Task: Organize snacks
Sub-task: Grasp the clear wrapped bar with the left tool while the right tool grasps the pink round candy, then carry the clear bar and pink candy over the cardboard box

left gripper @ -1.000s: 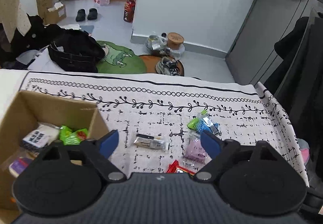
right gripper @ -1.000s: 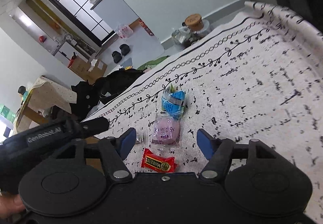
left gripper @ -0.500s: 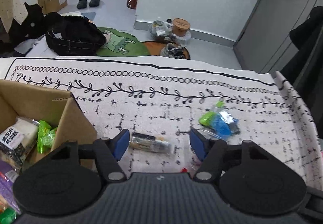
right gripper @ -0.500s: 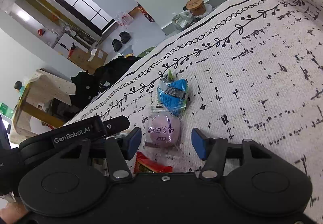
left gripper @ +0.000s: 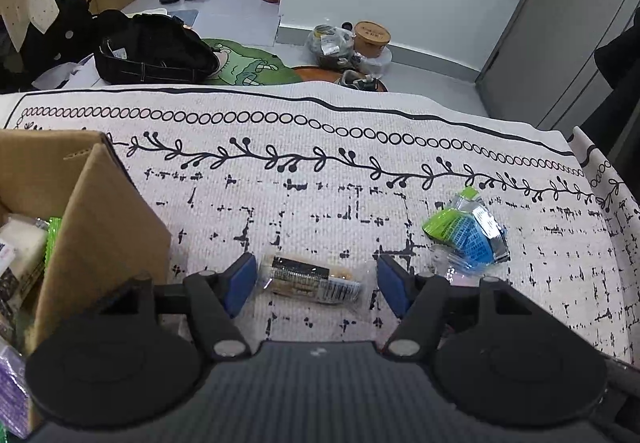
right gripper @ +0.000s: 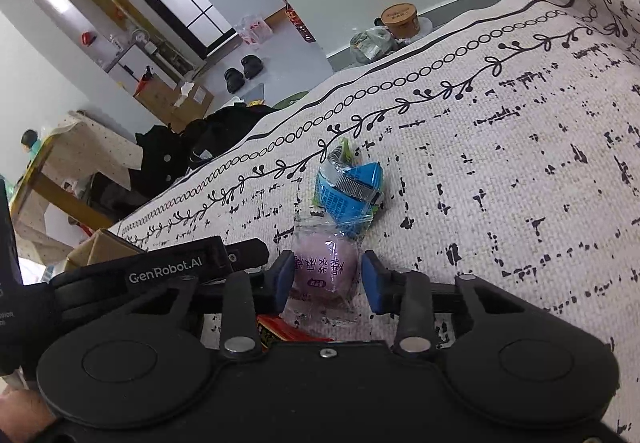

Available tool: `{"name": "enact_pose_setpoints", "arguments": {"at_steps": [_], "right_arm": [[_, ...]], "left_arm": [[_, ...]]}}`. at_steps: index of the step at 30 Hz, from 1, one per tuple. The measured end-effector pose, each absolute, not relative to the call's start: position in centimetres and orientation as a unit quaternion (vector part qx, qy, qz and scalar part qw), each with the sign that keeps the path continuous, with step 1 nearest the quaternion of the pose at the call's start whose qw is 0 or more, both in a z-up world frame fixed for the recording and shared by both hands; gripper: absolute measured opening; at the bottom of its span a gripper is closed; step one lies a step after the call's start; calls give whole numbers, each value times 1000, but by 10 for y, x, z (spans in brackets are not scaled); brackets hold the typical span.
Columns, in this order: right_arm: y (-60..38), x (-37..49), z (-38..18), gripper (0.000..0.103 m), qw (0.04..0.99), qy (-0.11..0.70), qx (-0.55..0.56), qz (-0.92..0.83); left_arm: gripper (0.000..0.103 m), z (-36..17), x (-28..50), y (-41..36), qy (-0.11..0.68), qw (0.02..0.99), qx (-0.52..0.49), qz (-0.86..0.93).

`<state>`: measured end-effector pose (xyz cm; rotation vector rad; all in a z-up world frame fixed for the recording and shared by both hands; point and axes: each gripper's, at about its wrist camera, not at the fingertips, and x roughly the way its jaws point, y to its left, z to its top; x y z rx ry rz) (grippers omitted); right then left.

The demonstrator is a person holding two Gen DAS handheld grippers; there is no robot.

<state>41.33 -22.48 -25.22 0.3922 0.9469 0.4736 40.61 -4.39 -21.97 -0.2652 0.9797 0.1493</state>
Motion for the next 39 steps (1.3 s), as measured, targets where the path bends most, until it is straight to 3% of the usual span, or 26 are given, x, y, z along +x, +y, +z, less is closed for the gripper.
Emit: {"name": "enact_pose_setpoints", "arguments": {"at_steps": [3,4,8,39], "right_arm": [[-222,412,-251,28,845,449,182,226],[-222,410,-250,27,846,449,180,225],[-225,408,-249,25,845,452,182,221],[-264,332,-214,22,874,437,177,113]], "left_arm": [[61,-219,402,-45,463,875,-122,70],[54,-218,402,-47,462,876,-121,69],[50,-215,397,-53,460,879,-113,61],[50,-160,343,-55,437,888,-135,43]]}}
